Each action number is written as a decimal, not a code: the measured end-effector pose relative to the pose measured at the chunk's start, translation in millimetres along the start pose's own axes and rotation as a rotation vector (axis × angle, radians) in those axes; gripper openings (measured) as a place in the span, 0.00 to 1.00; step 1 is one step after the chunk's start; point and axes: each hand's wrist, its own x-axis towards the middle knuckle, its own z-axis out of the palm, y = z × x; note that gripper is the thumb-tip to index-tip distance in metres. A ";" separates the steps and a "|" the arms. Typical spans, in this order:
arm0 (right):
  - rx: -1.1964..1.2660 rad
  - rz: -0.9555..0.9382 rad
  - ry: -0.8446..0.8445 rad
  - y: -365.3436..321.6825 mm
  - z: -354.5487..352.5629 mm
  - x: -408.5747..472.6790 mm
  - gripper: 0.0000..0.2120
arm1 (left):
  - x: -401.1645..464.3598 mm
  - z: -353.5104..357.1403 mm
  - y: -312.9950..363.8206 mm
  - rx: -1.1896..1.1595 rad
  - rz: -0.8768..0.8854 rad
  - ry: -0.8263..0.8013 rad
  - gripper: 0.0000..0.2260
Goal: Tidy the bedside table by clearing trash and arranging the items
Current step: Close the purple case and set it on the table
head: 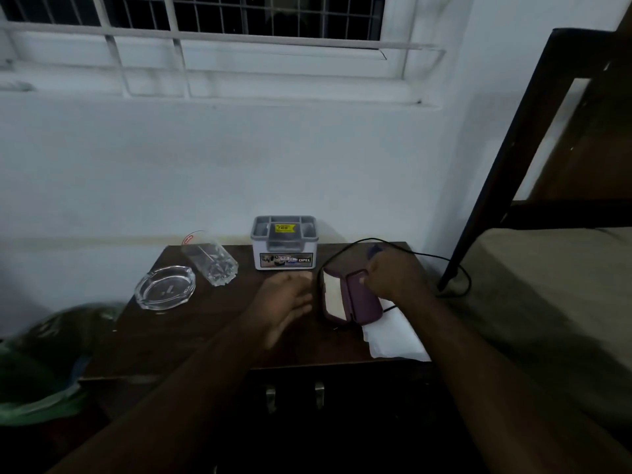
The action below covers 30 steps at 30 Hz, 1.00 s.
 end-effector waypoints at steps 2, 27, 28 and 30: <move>0.016 0.035 -0.082 0.5 10.5 3.2 0.15 | -0.4 6.4 -2.8 0.037 -0.008 -0.012 0.06; 0.919 -0.248 -0.080 -38.6 3.9 18.1 0.14 | 3.1 -47.7 -5.3 -0.167 -0.100 0.067 0.08; 0.904 -0.194 -0.006 -31.9 0.2 24.0 0.13 | 2.8 -51.2 -6.0 -0.190 -0.102 0.078 0.09; 0.708 -0.046 0.183 -6.8 -0.7 42.4 0.12 | 2.1 -57.3 -7.7 -0.241 -0.108 0.097 0.11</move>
